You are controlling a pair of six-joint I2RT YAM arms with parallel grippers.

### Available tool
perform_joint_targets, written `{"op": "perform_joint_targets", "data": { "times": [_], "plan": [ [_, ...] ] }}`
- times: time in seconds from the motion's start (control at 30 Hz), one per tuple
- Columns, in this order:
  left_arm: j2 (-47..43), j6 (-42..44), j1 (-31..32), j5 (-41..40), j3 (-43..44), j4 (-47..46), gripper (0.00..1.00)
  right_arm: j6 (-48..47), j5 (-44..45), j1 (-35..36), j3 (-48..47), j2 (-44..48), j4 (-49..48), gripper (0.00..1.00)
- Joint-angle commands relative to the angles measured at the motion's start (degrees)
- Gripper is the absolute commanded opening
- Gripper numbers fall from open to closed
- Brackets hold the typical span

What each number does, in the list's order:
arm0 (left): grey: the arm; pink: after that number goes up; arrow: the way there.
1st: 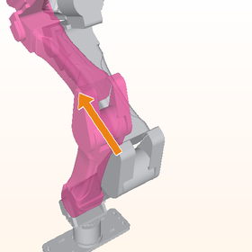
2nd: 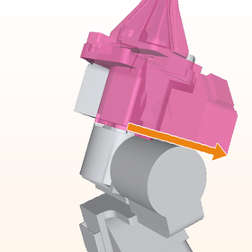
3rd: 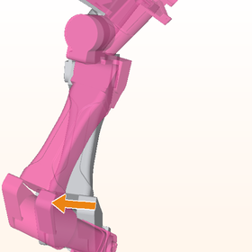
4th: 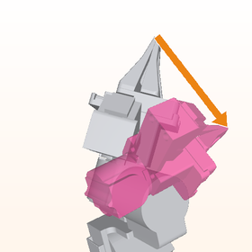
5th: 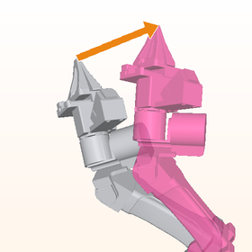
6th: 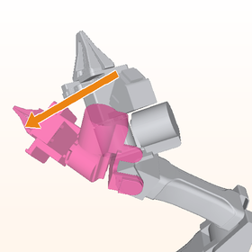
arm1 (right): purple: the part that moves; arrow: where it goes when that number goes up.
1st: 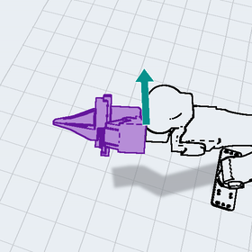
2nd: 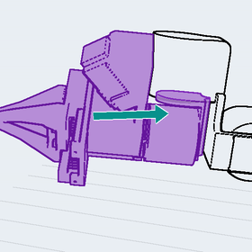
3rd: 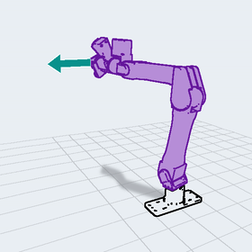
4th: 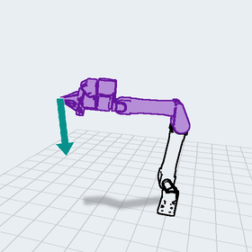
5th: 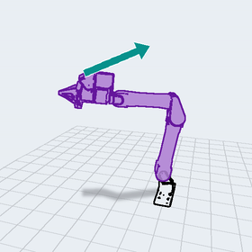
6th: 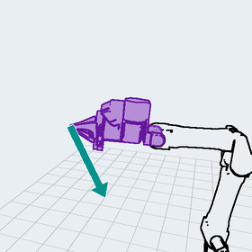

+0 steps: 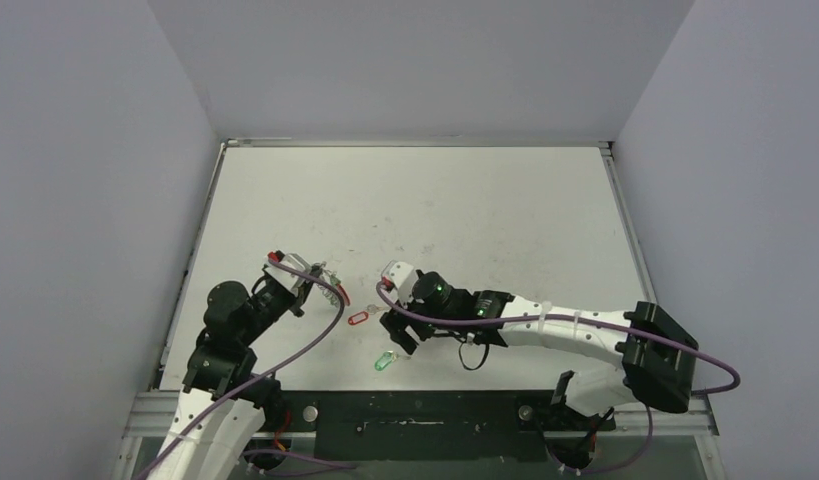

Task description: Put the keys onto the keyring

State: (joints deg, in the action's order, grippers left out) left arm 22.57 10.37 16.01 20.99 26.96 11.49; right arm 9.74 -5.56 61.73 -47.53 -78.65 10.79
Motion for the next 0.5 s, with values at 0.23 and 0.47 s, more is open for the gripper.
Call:
{"op": "perform_joint_targets", "data": {
  "times": [0.23,0.47],
  "plan": [
    [-2.60,2.37,-0.45,-2.58,2.43,3.91,0.00,-7.10,12.41,12.48,-7.91,-11.08,3.30,0.64],
    [-2.88,1.30,-0.45,-2.54,2.07,3.36,0.00,-8.03,11.12,12.98,-10.83,-15.72,3.74,0.57]
  ]
}}
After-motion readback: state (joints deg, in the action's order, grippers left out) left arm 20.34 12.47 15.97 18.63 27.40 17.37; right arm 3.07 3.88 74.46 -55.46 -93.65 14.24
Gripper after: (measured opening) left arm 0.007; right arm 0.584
